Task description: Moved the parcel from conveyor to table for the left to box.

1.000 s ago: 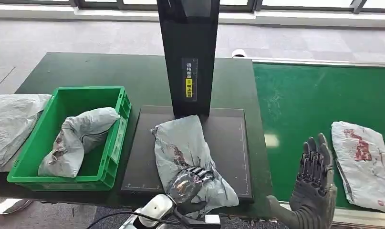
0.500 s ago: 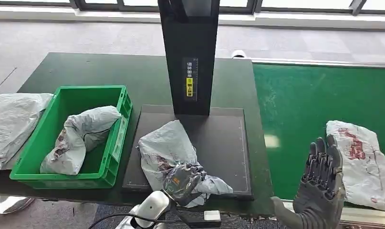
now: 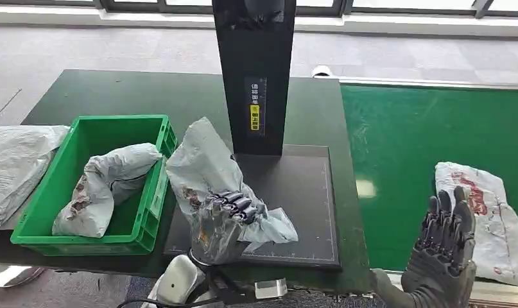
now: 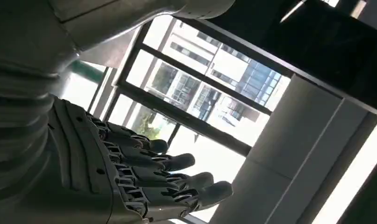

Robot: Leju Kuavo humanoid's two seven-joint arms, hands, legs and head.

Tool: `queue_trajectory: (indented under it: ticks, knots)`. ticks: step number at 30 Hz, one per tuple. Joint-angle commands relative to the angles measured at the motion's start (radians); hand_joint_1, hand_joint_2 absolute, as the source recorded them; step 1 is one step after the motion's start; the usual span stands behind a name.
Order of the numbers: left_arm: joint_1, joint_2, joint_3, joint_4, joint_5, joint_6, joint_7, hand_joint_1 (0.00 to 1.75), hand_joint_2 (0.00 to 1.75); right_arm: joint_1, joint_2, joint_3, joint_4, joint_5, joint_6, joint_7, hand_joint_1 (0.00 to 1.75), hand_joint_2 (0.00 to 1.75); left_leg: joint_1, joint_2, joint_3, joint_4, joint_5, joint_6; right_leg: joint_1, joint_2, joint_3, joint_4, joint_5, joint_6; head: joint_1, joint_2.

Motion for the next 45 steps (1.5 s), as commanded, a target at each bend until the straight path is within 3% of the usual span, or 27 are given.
queue_trajectory:
  ticks: [1, 3, 4, 6, 9, 11, 15, 17, 18, 19, 20, 24, 25, 31, 36, 38, 45]
  knots:
    - [0.142, -0.074, 0.115, -0.375, -0.121, 0.016, -0.096, 1.75, 1.75, -0.022, -0.035, -0.007, 0.052, -0.036, -0.045, 0.004, 0.00, 1.75, 0.001, 0.004, 0.000, 0.001, -0.002, 0.000, 0.001, 0.003, 0.000, -0.001, 0.000, 0.000, 0.000, 0.000]
    - [0.102, -0.038, 0.133, -0.480, -0.221, 0.016, -0.029, 1.75, 1.75, -0.023, -0.040, -0.002, 0.062, -0.042, -0.074, 0.004, 0.00, 1.75, 0.001, 0.005, 0.002, -0.001, -0.002, 0.000, 0.001, 0.005, 0.001, -0.002, 0.000, -0.001, 0.000, 0.000]
    - [0.097, -0.043, 0.169, -0.491, -0.221, 0.016, -0.054, 1.75, 1.75, -0.020, -0.041, 0.000, 0.061, -0.043, -0.081, 0.004, 0.00, 1.75, 0.001, 0.004, 0.003, -0.001, -0.002, 0.000, 0.001, 0.004, 0.002, -0.003, 0.000, -0.001, 0.000, 0.000]
    - [0.074, -0.061, 0.219, -0.483, -0.221, 0.016, -0.085, 1.75, 1.75, -0.014, -0.044, 0.007, 0.060, -0.043, -0.095, 0.004, 0.00, 1.75, 0.001, 0.003, 0.000, 0.000, -0.001, 0.000, 0.001, 0.003, -0.001, 0.000, 0.000, -0.001, 0.000, 0.000]
    - [0.003, -0.034, 0.298, -0.390, -0.221, 0.016, -0.034, 1.75, 1.75, 0.001, -0.042, 0.013, 0.057, -0.037, -0.111, 0.004, 0.00, 1.75, 0.001, 0.000, 0.002, -0.002, 0.001, -0.001, 0.001, -0.001, 0.002, -0.002, 0.000, -0.001, 0.000, 0.000]
    - [0.003, -0.034, 0.298, -0.390, -0.221, 0.016, -0.034, 1.75, 1.75, 0.001, -0.042, 0.013, 0.057, -0.037, -0.111, 0.004, 0.00, 1.75, 0.001, -0.001, 0.003, -0.003, 0.001, 0.000, 0.001, -0.001, 0.003, -0.003, 0.000, -0.001, 0.000, 0.000]
    - [-0.056, 0.020, 0.286, -0.290, -0.212, 0.016, 0.089, 1.75, 1.75, 0.019, -0.060, 0.029, 0.056, -0.039, -0.134, 0.004, 0.00, 1.75, 0.001, 0.000, 0.003, -0.002, 0.000, 0.000, 0.001, 0.000, 0.003, -0.003, 0.000, -0.001, 0.000, 0.000]
    - [-0.095, 0.015, 0.369, -0.183, -0.128, 0.016, 0.031, 1.75, 1.75, 0.030, -0.083, 0.049, 0.054, -0.053, -0.158, 0.004, 0.00, 1.75, 0.000, -0.003, 0.004, -0.003, 0.001, 0.000, 0.001, -0.003, 0.005, -0.004, -0.001, 0.000, 0.000, 0.000]
    - [-0.123, 0.053, 0.450, -0.108, -0.038, 0.016, -0.026, 1.75, 1.75, 0.027, -0.085, 0.062, 0.057, -0.053, -0.158, 0.004, 0.00, 1.75, 0.001, -0.002, 0.005, -0.004, 0.002, 0.000, 0.001, -0.002, 0.005, -0.005, 0.000, 0.000, 0.000, 0.000]
    - [-0.144, 0.011, 0.465, -0.063, -0.088, 0.016, -0.019, 1.75, 1.75, 0.033, -0.092, 0.063, 0.055, -0.058, -0.168, 0.004, 0.00, 1.75, 0.000, -0.001, 0.006, -0.005, 0.001, 0.000, 0.000, -0.001, 0.005, -0.005, 0.000, -0.001, 0.000, 0.000]
    - [-0.179, 0.008, 0.494, -0.003, -0.099, 0.016, -0.016, 1.75, 1.75, 0.033, -0.098, 0.066, 0.057, -0.060, -0.169, 0.004, 0.00, 1.75, 0.001, 0.000, 0.006, -0.005, 0.001, -0.001, 0.001, -0.001, 0.006, -0.006, 0.000, -0.001, 0.000, 0.000]
    - [-0.315, 0.040, 0.577, 0.263, -0.069, 0.016, 0.001, 1.75, 1.75, 0.017, -0.101, 0.075, 0.070, -0.057, -0.153, 0.004, 0.00, 1.75, 0.000, -0.003, 0.006, -0.005, 0.003, -0.001, 0.000, -0.004, 0.007, -0.005, 0.000, -0.001, 0.000, 0.000]
    - [-0.355, 0.063, 0.583, 0.358, -0.089, 0.016, 0.045, 1.75, 1.75, 0.014, -0.097, 0.072, 0.071, -0.051, -0.137, 0.004, 0.00, 1.75, 0.001, -0.003, 0.006, -0.006, 0.003, -0.001, 0.001, -0.003, 0.006, -0.005, 0.001, -0.001, 0.000, 0.000]
    - [-0.355, 0.063, 0.583, 0.358, -0.089, 0.016, 0.045, 1.75, 1.75, 0.014, -0.097, 0.072, 0.071, -0.051, -0.137, 0.004, 0.00, 1.75, 0.001, 0.001, 0.005, -0.004, 0.002, -0.002, 0.002, 0.000, 0.004, -0.004, 0.001, -0.002, 0.000, 0.000]
    - [-0.505, 0.169, 0.614, 0.779, -0.029, 0.014, 0.137, 1.75, 1.75, -0.024, -0.140, 0.092, 0.112, -0.081, -0.107, 0.004, 0.00, 1.75, 0.001, -0.001, 0.007, -0.005, 0.002, -0.002, 0.001, 0.000, 0.007, -0.005, 0.001, -0.002, 0.000, 0.000]
    - [-0.542, 0.184, 0.630, 0.878, -0.064, 0.012, 0.176, 1.75, 1.75, -0.044, -0.145, 0.099, 0.130, -0.084, -0.094, 0.004, 0.00, 1.75, 0.001, 0.001, 0.007, -0.004, 0.002, -0.002, 0.001, 0.002, 0.006, -0.004, 0.002, -0.002, 0.000, 0.000]
    - [-0.582, 0.222, 0.686, 0.991, -0.134, -0.051, 0.292, 1.75, 1.75, -0.085, -0.140, 0.090, 0.159, -0.083, -0.050, 0.004, 0.00, 1.75, 0.002, 0.004, 0.007, -0.004, 0.002, -0.002, 0.002, 0.004, 0.005, -0.004, 0.002, -0.002, 0.000, 0.000]
